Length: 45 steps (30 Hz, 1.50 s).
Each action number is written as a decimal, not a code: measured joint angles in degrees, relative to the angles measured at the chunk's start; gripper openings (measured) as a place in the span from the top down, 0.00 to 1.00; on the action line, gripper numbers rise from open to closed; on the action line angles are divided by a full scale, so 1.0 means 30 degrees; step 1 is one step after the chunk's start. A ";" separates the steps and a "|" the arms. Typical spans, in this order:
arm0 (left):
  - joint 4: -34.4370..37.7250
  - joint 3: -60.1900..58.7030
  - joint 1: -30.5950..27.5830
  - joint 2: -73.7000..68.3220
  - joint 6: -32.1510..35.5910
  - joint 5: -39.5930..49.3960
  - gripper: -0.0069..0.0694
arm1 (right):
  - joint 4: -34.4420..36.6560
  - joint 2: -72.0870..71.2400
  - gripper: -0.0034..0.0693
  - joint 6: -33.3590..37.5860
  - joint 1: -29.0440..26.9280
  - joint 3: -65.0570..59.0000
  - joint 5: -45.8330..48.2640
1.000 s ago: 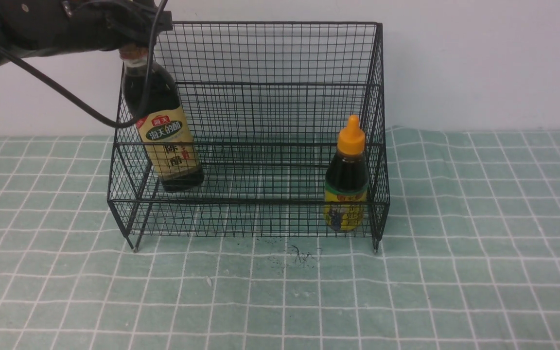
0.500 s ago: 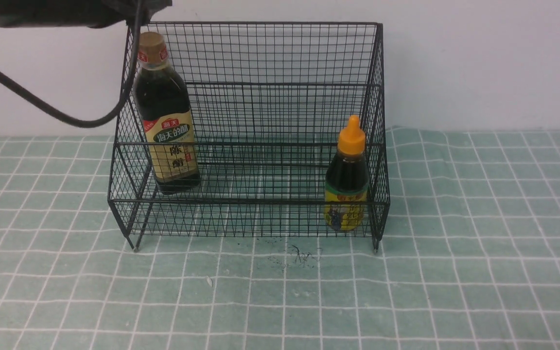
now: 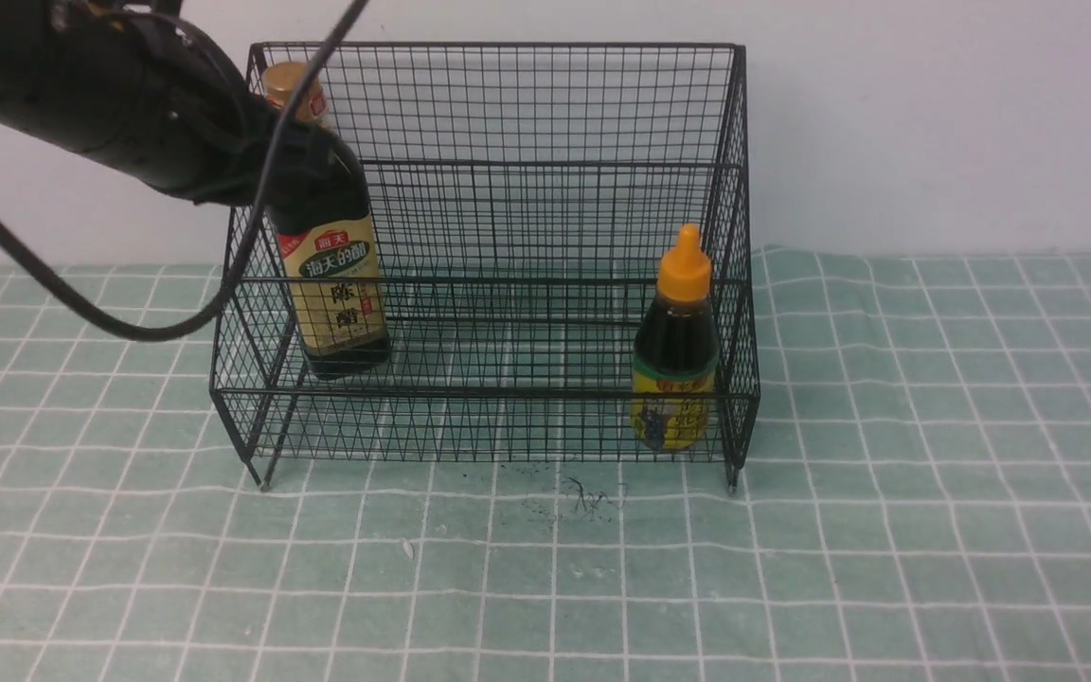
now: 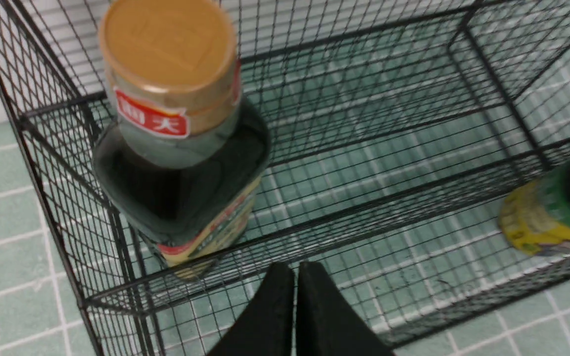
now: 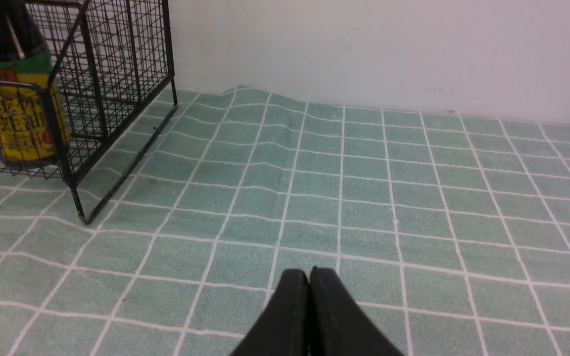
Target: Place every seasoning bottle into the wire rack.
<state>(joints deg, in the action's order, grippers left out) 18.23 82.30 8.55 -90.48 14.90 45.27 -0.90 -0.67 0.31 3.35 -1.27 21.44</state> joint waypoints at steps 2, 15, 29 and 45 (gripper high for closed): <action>-0.0017 -0.0021 0.0000 -0.0821 -0.0014 -0.0865 0.92 | 0.0000 0.0000 0.97 0.0000 0.0000 0.0000 0.0000; -0.0890 -0.0021 0.0000 -0.2921 -0.0235 -0.2242 0.92 | 0.0000 0.0000 0.97 0.0000 0.0000 0.0000 0.0000; -0.4565 -0.0021 0.0000 -0.2943 -0.2606 -0.2213 0.92 | 0.0000 0.0000 0.97 0.0000 0.0000 0.0000 0.0000; -0.4835 -0.0448 0.0000 0.2554 -0.3217 0.0965 0.92 | 0.0000 0.0000 0.97 0.0000 0.0000 0.0000 0.0000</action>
<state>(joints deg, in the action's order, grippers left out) 3.72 80.96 8.55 -82.81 5.25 48.16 -0.90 -0.67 0.31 3.35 -1.27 21.44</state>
